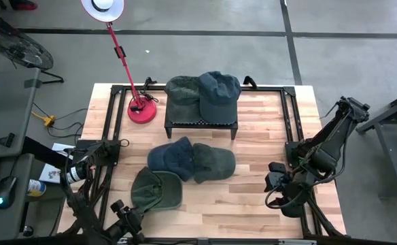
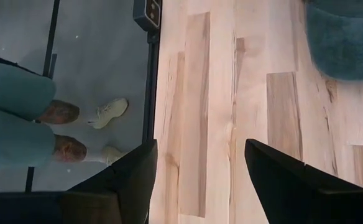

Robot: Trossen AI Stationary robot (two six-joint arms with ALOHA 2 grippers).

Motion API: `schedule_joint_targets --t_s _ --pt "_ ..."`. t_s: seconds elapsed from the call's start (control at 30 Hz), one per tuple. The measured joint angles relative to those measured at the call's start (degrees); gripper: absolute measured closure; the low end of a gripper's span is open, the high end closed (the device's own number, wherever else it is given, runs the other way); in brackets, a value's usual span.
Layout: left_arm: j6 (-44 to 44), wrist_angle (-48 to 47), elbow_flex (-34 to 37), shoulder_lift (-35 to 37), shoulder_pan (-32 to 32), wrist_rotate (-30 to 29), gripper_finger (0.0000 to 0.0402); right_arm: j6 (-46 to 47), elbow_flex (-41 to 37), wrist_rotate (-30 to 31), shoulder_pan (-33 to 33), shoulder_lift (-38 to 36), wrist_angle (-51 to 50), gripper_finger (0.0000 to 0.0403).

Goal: Pick & Place hat
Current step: Stack the bottom gray cap on top of the other gray cap on the shelf

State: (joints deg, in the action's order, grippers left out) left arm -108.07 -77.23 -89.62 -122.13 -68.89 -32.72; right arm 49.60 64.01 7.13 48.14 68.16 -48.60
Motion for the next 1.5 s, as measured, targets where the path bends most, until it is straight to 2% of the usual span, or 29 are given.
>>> schedule_joint_targets --t_s 0.17,0.33,0.43,0.6,0.7,0.83,1.1,1.27,1.37,1.5 --pt "2.1 3.4 2.7 0.0 2.0 -1.2 0.0215 1.0 0.0 0.5 -0.1 0.0 0.0 0.0167" --pt "6.6 5.4 3.6 0.0 4.1 1.1 0.0231 1.0 0.0 0.5 -0.1 0.0 0.0 0.0167" --pt "8.9 5.1 3.1 0.0 5.3 2.3 0.0273 1.0 0.0 1.1 -0.1 0.0 0.0 0.0167" --pt "15.6 5.1 -0.3 0.0 7.4 2.6 0.0381 1.4 0.0 2.5 -0.1 0.0 0.0 0.0167" --pt "19.8 4.6 -3.9 0.0 8.9 3.7 0.0387 1.4 0.0 2.6 -0.1 0.0 0.0 0.0167" --pt "25.5 1.9 -11.1 0.0 11.5 8.2 0.0396 1.4 0.0 2.6 -0.1 0.0 0.0 0.0167" --pt "33.0 -8.8 -32.8 0.1 17.1 7.8 0.0398 0.2 0.0 3.4 -0.1 0.0 0.0 0.0167" --pt "34.8 -11.1 -45.6 0.3 19.3 0.4 0.0399 -0.1 0.0 3.0 -0.1 0.0 0.0 0.0167" --pt "35.8 -6.3 -43.1 4.4 20.1 -5.1 0.0400 0.2 0.0 0.9 -0.1 0.0 0.0 0.0167" --pt "36.4 -5.4 -44.3 6.5 20.6 -13.0 0.0400 1.7 0.0 -2.6 0.1 0.0 0.2 0.0167"
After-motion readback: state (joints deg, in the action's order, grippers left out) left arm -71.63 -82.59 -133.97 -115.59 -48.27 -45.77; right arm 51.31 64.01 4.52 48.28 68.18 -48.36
